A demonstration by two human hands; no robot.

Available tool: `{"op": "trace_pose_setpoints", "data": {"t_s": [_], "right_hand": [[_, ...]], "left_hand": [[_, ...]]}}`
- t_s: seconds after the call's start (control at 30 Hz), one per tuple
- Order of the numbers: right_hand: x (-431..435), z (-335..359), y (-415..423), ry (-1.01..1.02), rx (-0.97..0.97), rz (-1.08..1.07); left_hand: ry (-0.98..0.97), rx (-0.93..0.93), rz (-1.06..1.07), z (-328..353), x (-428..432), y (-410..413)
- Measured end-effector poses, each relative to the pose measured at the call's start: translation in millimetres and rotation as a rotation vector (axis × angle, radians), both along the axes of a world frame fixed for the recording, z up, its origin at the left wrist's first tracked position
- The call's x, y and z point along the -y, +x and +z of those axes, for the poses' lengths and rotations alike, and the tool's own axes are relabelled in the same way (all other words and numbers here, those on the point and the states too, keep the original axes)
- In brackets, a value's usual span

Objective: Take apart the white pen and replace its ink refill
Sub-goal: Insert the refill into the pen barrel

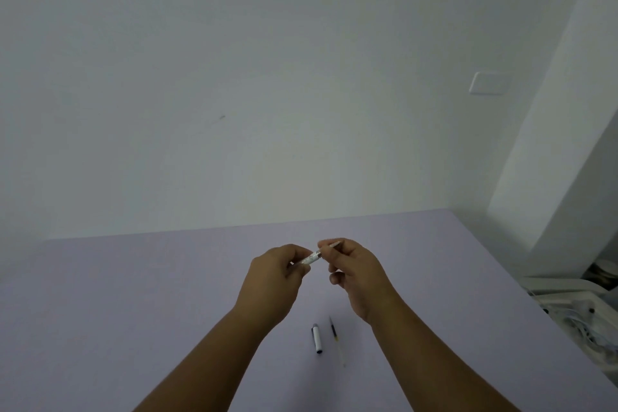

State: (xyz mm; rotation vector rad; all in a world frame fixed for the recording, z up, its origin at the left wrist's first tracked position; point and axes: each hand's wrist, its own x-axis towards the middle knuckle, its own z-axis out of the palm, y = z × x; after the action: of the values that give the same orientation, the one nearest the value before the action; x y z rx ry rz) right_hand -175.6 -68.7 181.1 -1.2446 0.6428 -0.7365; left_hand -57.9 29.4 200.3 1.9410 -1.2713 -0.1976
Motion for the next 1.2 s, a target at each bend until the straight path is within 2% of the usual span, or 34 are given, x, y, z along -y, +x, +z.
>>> {"op": "trace_pose_setpoints", "data": {"t_s": [0.1,0.23,0.37,0.53,0.67,0.73,0.8,0.87,1.0,1.13,1.2], "right_hand": [[-2.3,-1.1,1.9,0.007,-0.073,-0.046],[-1.2,-2.8,-3.0,-0.008,0.069,0.031],[-4.4,0.1,2.4,0.018,-0.046,-0.050],[-5.2,0.4,-1.9,-0.024,0.075,0.035],[-7.1,3.4,2.0,-0.009,-0.048,-0.063],[-6.8,2.5,2.6,-0.006,-0.047,-0.054],[-5.6,1.8,0.2,-0.007,0.047,0.011],[-4.2,1.5,-1.2,-0.008,0.081,0.018],[-3.9,0.6,3.3,-0.029,-0.086,-0.091],[-1.6,-1.9,0.4,-0.055,-0.018,0.025],[-1.2,-0.7,0.5,-0.050,-0.013,0.039]], "left_hand": [[-0.006,0.020,-0.019,-0.5,-0.4,-2.1],[-0.007,-0.079,-0.008,1.3,-0.9,-0.9],[-0.006,-0.004,-0.012,-0.2,-1.5,-4.4],[-0.004,-0.208,0.003,2.2,-4.3,-3.1],[0.010,-0.095,-0.003,-0.2,-3.9,-6.6],[-0.001,-0.156,-0.014,-0.7,-4.1,-7.2],[-0.013,-0.266,-0.018,-0.7,-4.3,-6.0],[-0.012,-0.287,-0.013,-2.7,-3.7,-6.0],[-0.033,-0.170,0.012,-8.2,-1.7,-9.4],[-0.042,-0.454,0.008,-13.5,-0.8,-7.3],[-0.029,-0.505,0.012,-16.7,-0.6,-8.1]]}}
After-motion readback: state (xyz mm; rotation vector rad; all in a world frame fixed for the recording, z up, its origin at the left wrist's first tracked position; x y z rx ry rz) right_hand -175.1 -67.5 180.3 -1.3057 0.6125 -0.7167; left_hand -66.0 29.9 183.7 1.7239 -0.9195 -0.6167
